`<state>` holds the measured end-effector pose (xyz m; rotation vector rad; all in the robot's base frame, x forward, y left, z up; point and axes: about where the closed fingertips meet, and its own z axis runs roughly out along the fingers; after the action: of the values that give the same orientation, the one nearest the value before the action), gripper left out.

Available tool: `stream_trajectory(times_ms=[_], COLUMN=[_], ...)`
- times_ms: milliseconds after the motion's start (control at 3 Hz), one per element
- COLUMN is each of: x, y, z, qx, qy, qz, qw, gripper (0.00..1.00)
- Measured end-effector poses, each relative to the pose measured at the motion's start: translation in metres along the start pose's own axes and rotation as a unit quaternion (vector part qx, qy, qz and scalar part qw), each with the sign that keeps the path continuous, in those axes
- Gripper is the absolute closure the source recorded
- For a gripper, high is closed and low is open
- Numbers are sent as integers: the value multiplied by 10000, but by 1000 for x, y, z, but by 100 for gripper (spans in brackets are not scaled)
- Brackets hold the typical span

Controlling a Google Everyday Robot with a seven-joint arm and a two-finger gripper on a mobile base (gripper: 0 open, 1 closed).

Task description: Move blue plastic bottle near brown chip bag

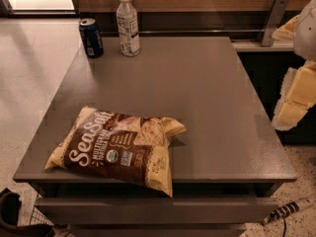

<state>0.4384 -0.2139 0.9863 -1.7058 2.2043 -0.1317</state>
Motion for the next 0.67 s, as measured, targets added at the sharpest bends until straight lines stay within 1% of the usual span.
stream_trajectory(times_ms=[333, 667], x=[0, -8], y=[0, -12], z=[0, 6], qx=[1, 162], qy=[-1, -331], qz=[0, 84], qw=[10000, 9993], gripper=[0, 0])
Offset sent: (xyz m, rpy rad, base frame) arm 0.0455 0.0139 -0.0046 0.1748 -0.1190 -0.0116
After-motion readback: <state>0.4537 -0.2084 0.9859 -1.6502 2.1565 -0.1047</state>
